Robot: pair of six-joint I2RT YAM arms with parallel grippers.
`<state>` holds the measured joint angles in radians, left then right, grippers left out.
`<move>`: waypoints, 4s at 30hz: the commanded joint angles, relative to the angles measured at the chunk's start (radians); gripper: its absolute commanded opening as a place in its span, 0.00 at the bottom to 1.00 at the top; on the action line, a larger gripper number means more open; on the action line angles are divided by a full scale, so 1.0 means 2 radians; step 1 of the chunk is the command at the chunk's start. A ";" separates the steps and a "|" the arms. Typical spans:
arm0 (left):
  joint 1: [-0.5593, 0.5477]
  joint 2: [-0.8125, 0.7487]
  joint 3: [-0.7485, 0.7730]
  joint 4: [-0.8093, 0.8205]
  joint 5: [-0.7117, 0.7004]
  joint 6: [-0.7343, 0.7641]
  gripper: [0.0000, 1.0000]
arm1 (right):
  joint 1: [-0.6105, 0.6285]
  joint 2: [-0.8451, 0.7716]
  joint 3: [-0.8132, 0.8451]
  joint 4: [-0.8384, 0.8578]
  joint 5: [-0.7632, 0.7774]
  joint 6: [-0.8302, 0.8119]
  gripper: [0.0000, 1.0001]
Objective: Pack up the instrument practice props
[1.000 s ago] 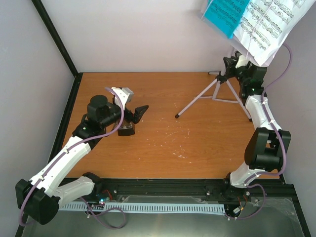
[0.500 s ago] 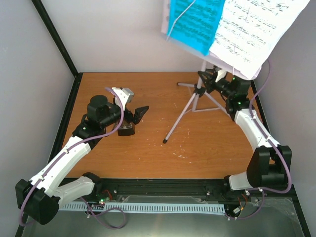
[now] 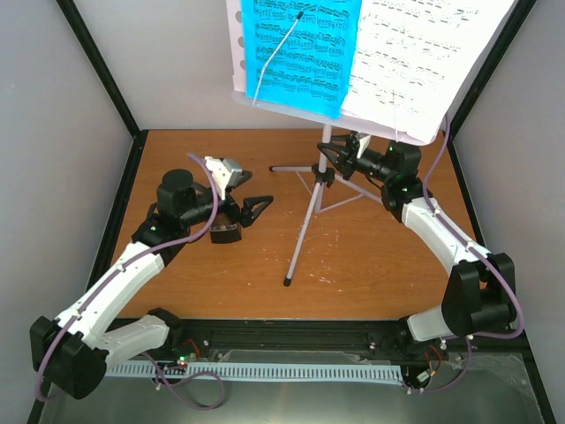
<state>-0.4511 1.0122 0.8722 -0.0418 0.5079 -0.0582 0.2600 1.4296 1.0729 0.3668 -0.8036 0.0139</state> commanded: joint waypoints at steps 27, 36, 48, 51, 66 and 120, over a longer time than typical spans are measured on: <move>-0.104 0.279 0.105 0.088 0.069 -0.180 0.78 | -0.007 -0.253 -0.144 -0.135 0.225 0.138 1.00; -0.104 0.359 0.163 0.092 0.061 -0.169 0.69 | -0.007 -0.349 -0.163 -0.216 0.221 0.162 1.00; -0.104 0.375 0.170 0.130 0.075 -0.169 0.20 | -0.007 -0.385 -0.183 -0.226 0.175 0.215 1.00; -0.104 0.370 0.165 0.130 0.061 -0.165 0.08 | -0.007 -0.385 -0.184 -0.224 0.172 0.220 1.00; -0.106 0.245 0.043 0.148 -0.102 -0.235 0.00 | -0.007 -0.373 -0.209 -0.199 0.170 0.237 1.00; 0.176 -0.059 0.065 0.051 0.239 -0.215 0.93 | 0.103 -0.212 0.244 -0.421 0.201 0.099 0.85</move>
<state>-0.1040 0.8993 0.8661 0.1467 0.9237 -0.5484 0.4591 0.9310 1.4303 -0.4328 -0.5793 0.1829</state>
